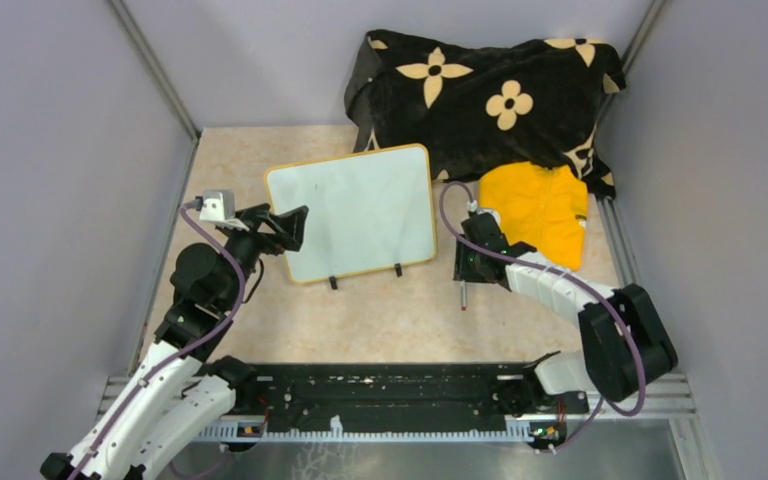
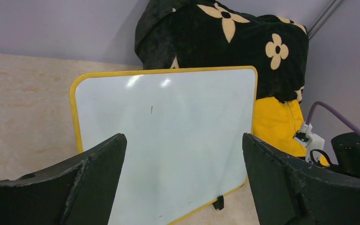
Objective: Write a sentence on the whiteboard
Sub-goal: Open the whiteboard marker at the center of the board.
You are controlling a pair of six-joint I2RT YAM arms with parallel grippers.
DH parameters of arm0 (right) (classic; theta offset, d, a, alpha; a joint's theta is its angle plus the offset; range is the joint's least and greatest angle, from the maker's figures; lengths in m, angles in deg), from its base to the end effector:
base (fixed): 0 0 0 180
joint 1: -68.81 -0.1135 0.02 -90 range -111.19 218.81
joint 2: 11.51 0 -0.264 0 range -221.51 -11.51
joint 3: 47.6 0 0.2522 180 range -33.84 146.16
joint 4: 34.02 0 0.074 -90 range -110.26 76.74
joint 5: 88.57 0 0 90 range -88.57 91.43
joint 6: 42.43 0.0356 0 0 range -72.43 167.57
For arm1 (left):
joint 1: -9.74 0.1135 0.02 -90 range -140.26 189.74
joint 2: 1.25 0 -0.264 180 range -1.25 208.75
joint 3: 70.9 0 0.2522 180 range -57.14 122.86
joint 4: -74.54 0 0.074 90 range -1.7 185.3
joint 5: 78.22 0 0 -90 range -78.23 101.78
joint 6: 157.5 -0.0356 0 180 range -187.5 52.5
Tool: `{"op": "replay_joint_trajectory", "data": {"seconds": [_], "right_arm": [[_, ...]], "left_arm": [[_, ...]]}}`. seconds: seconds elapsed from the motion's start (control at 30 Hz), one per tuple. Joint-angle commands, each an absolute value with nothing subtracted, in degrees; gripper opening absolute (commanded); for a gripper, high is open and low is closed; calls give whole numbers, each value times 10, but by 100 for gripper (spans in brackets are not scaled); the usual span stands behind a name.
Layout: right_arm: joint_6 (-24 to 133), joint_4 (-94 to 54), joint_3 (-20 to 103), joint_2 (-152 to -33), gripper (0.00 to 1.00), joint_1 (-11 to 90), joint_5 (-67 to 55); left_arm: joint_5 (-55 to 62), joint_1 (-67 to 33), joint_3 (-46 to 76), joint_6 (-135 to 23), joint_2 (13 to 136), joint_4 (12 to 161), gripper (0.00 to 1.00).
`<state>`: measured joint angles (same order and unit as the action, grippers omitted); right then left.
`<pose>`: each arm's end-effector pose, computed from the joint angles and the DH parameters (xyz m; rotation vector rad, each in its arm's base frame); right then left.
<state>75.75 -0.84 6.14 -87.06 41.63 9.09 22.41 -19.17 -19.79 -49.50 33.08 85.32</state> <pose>0.2254 0.1104 0.1859 0.0755 2.5312 0.2208 0.1361 -0.0677 0.3466 -0.0115 1.4900 -0.5287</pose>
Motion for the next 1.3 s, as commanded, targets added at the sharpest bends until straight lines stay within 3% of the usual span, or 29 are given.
{"op": "replay_joint_trajectory", "data": {"seconds": [0.0, 0.37, 1.1, 1.27], "right_arm": [[725, -15, 92, -908, 42, 427, 69], [714, -4, 129, -962, 38, 430, 72], [707, 12, 86, -977, 32, 432, 74], [700, 12, 86, -997, 27, 432, 79]], "left_arm": [[221, -195, -201, -492, 328, 839, 99], [227, -196, -203, -493, 320, 836, 99], [226, -197, -204, -492, 307, 835, 99], [228, -199, -204, -493, 305, 836, 99]]}}
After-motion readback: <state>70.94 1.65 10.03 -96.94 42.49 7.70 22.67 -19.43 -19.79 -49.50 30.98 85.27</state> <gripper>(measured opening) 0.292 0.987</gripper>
